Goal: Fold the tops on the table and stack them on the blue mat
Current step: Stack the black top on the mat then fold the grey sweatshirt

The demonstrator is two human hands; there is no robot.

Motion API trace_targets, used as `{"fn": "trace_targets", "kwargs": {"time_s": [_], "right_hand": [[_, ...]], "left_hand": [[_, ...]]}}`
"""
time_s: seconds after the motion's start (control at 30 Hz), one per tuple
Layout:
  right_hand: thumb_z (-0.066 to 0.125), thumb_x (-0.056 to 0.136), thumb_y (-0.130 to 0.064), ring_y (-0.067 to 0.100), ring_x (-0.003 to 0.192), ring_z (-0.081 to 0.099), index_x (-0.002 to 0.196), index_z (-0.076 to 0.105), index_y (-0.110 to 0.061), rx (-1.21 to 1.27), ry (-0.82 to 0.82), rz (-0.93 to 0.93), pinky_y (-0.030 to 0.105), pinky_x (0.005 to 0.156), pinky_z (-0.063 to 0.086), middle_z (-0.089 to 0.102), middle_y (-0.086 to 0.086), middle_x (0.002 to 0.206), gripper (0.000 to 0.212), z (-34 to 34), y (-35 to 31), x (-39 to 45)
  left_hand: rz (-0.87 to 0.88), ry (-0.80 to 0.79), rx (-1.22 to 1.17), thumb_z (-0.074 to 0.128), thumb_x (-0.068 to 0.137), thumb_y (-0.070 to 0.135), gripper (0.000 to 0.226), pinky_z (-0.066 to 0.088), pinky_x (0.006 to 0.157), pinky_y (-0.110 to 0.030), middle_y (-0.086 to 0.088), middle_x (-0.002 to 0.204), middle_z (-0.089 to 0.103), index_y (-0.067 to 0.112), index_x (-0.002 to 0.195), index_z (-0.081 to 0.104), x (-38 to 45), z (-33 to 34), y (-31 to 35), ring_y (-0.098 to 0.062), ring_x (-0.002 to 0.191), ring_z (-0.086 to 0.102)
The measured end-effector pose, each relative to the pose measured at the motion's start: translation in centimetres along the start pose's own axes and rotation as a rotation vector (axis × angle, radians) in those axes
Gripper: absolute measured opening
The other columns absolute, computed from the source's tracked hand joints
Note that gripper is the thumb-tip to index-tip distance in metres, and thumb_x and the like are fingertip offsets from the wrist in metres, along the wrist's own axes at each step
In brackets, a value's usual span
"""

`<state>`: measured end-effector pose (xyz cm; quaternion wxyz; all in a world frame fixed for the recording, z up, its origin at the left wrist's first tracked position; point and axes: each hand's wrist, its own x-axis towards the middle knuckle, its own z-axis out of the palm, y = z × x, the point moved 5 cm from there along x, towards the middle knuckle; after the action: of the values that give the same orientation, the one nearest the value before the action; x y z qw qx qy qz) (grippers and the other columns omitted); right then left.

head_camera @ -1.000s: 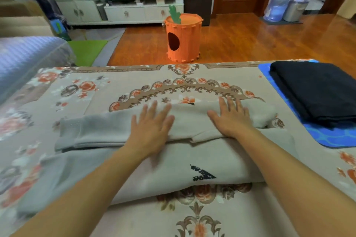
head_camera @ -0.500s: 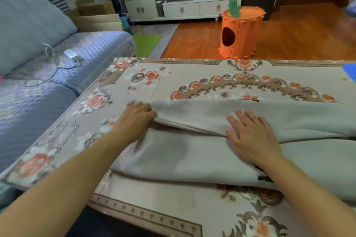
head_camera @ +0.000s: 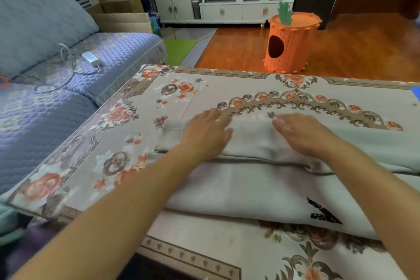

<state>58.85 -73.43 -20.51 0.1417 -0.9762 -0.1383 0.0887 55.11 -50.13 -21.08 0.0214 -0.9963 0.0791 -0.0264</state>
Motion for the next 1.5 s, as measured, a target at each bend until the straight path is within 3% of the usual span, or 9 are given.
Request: {"fn": "trace_targets", "kwargs": {"time_s": [0.1,0.2,0.4,0.5,0.63,0.8,1.0,1.23,1.5], "right_hand": [[0.012,0.096,-0.062,0.030,0.153,0.006,0.156,0.018,-0.032,-0.235,0.065,0.033,0.050,0.123,0.009,0.013,0.004,0.167,0.067,3.6,0.4,-0.3],[0.012,0.098,-0.061,0.024,0.154,-0.010,0.160,0.007,-0.033,-0.177,-0.009,0.075,0.048,0.123,-0.006,0.000,0.002,0.169,0.068,6.3,1.8,-0.5],[0.014,0.099,-0.056,0.025,0.155,-0.001,0.159,0.011,-0.032,-0.199,0.087,0.049,0.048,0.124,-0.001,0.007,0.002,0.168,0.065,5.9,1.6,-0.7],[0.015,0.099,-0.055,0.025,0.155,0.002,0.159,0.014,-0.031,-0.196,0.110,0.049,0.048,0.125,0.000,0.010,0.002,0.168,0.065,5.9,1.5,-1.0],[0.016,0.100,-0.054,0.026,0.155,0.002,0.159,0.015,-0.031,-0.196,0.115,0.052,0.047,0.124,-0.001,0.011,0.002,0.168,0.064,5.8,1.4,-0.9],[0.016,0.101,-0.050,0.024,0.155,0.002,0.159,0.016,-0.029,-0.196,0.124,0.058,0.046,0.125,-0.001,0.011,0.001,0.168,0.062,5.6,1.4,-1.3],[0.018,0.101,-0.048,0.024,0.154,0.004,0.159,0.017,-0.028,-0.191,0.131,0.056,0.045,0.125,0.000,0.014,0.002,0.168,0.062,5.5,1.3,-1.4],[0.019,0.101,-0.048,0.025,0.154,0.008,0.159,0.021,-0.028,-0.191,0.148,0.045,0.045,0.124,0.002,0.017,0.003,0.167,0.061,5.5,1.1,-1.5],[0.020,0.101,-0.047,0.025,0.154,0.006,0.159,0.020,-0.028,-0.181,0.125,0.042,0.045,0.124,0.001,0.015,0.002,0.167,0.061,5.4,1.1,-1.6]], "left_hand": [[0.021,-0.093,-0.126,0.013,0.103,0.060,0.061,0.004,0.126,-0.050,-0.005,0.170,0.008,0.039,0.160,0.014,1.3,4.0,3.3,-0.029,0.156,0.002],[-0.022,-0.212,-0.188,0.005,0.099,0.070,0.066,-0.010,0.125,-0.046,0.002,0.170,-0.012,0.045,0.158,-0.008,1.0,7.5,1.8,-0.021,0.155,-0.017],[-0.049,-0.388,-0.046,0.005,0.100,0.067,0.066,-0.012,0.124,-0.043,-0.001,0.169,-0.017,0.042,0.159,-0.010,0.3,6.3,-5.3,-0.024,0.155,-0.017],[-0.266,-0.325,-0.086,0.007,0.100,0.069,0.067,-0.010,0.124,-0.051,-0.002,0.168,-0.018,0.041,0.160,-0.004,-2.5,5.6,-8.5,-0.029,0.154,-0.019],[-0.754,-0.312,-0.269,0.010,0.094,0.073,0.081,0.012,0.121,-0.062,-0.018,0.167,0.007,0.026,0.160,0.012,-6.5,6.6,-14.5,-0.044,0.152,0.006],[-0.831,-0.274,-0.277,0.028,0.092,0.076,0.091,0.038,0.108,-0.054,-0.020,0.154,0.037,0.006,0.148,0.037,-6.1,5.6,-14.3,-0.043,0.137,0.041],[-0.806,-0.386,-0.342,0.017,0.066,0.096,0.119,0.042,0.108,-0.050,-0.015,0.148,0.051,0.011,0.141,0.055,-5.7,5.7,-14.9,-0.038,0.129,0.053],[-0.779,-0.438,-0.405,0.043,0.096,0.071,0.081,0.038,0.110,-0.041,-0.016,0.153,0.047,0.006,0.144,0.051,-5.6,5.1,-14.0,-0.035,0.135,0.048],[-0.802,-0.271,-0.605,0.053,0.100,0.051,0.054,0.046,0.086,-0.037,-0.017,0.126,0.062,0.003,0.124,0.061,-6.4,4.6,-13.7,-0.032,0.103,0.060]]}}
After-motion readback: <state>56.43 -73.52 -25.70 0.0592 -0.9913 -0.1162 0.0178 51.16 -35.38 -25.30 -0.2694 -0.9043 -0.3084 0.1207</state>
